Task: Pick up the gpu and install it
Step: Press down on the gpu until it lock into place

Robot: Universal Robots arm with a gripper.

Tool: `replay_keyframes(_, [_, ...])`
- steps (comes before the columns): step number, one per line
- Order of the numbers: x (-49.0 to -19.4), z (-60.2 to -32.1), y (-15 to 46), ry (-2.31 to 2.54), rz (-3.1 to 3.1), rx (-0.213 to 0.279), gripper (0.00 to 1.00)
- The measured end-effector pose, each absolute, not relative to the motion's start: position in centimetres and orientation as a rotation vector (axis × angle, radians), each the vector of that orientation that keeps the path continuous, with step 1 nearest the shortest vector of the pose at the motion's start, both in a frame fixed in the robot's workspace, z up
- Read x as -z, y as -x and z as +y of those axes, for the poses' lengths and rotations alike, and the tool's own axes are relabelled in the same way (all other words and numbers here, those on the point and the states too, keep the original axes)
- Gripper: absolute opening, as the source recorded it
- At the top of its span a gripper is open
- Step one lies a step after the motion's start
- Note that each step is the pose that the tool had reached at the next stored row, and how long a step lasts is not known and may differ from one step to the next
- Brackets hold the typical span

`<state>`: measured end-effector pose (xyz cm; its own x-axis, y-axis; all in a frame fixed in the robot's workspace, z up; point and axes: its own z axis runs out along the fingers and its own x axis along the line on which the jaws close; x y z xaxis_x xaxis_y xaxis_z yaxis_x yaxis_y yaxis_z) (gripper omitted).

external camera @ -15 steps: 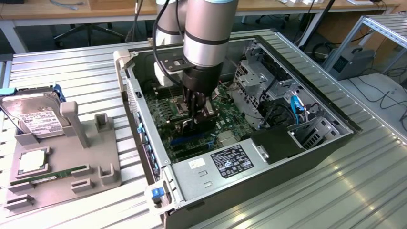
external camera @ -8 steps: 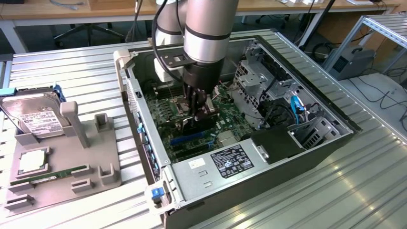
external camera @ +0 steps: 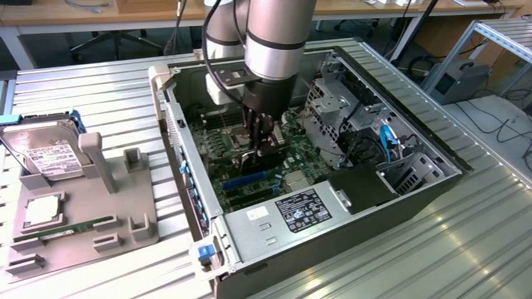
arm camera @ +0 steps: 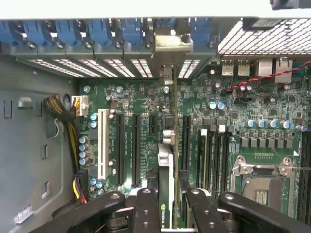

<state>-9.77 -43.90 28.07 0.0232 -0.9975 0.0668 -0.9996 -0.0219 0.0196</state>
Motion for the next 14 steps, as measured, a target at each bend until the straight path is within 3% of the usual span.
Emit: replay_keyframes(14, [-29.8,-43.9,8.1,-2.202,-2.154,-0.052,0.26])
